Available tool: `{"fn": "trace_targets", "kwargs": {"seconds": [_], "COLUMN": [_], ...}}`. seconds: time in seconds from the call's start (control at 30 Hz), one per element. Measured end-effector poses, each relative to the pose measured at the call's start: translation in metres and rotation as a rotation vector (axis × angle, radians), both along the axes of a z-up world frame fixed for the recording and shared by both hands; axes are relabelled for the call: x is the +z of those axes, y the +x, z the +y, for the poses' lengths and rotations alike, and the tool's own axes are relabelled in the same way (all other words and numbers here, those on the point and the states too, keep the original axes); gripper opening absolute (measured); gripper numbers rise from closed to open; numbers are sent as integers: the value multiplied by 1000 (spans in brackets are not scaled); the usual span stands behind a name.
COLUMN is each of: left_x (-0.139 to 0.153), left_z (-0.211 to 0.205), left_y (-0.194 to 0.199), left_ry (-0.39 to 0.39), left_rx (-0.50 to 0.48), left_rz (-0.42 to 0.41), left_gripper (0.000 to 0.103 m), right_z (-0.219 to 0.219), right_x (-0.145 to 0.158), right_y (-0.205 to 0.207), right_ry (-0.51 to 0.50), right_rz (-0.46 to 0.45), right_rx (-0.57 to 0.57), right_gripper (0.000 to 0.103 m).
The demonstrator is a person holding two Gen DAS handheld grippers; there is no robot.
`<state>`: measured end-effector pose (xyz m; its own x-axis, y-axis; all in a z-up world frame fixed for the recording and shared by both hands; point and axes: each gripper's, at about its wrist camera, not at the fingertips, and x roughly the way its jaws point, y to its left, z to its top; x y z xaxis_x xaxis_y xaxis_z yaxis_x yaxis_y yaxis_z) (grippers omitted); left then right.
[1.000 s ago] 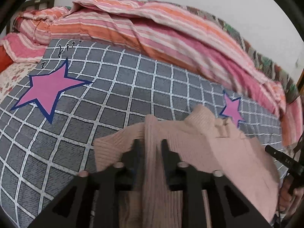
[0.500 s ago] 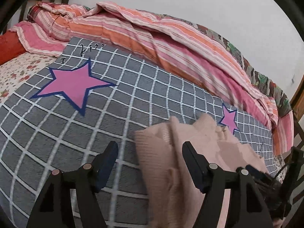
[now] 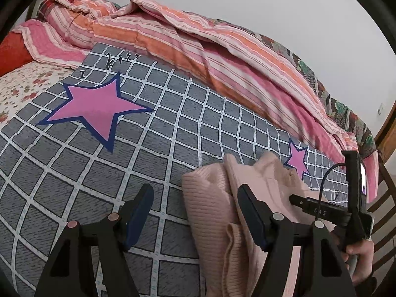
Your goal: Fold small clothes
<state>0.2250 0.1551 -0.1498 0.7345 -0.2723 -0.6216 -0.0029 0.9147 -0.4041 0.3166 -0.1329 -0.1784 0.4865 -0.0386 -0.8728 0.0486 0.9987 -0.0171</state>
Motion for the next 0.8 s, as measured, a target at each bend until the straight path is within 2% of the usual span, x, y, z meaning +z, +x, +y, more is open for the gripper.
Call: {"fn": "trace_targets", "kwargs": {"seconds": [0.1,0.27,0.43,0.6,0.8], "left_x": [0,3,5,8,10], "left_z": [-3,-9,-11,-14,-11], "left_y": [0,-8,-18,-30,-53], "left_ry": [-3,9,-19,-12,-61], "left_rx": [-14,-48,-93,-127,-183], "left_rz": [2,-19,-18,-33,-50], "left_gripper": [69,69,69,69,71], "right_z": [-2,-1,3,7,15], "right_x": [1,8,19,24,24], "right_y": [-5,-40,-86,-132,-169], "right_ry": [17,26,13,5,-7], "right_rz": [-2,-19,-86,-124,-185], "right_rx": [5,33,62,77,67], "right_gripper": [55,55,55,55,55]}}
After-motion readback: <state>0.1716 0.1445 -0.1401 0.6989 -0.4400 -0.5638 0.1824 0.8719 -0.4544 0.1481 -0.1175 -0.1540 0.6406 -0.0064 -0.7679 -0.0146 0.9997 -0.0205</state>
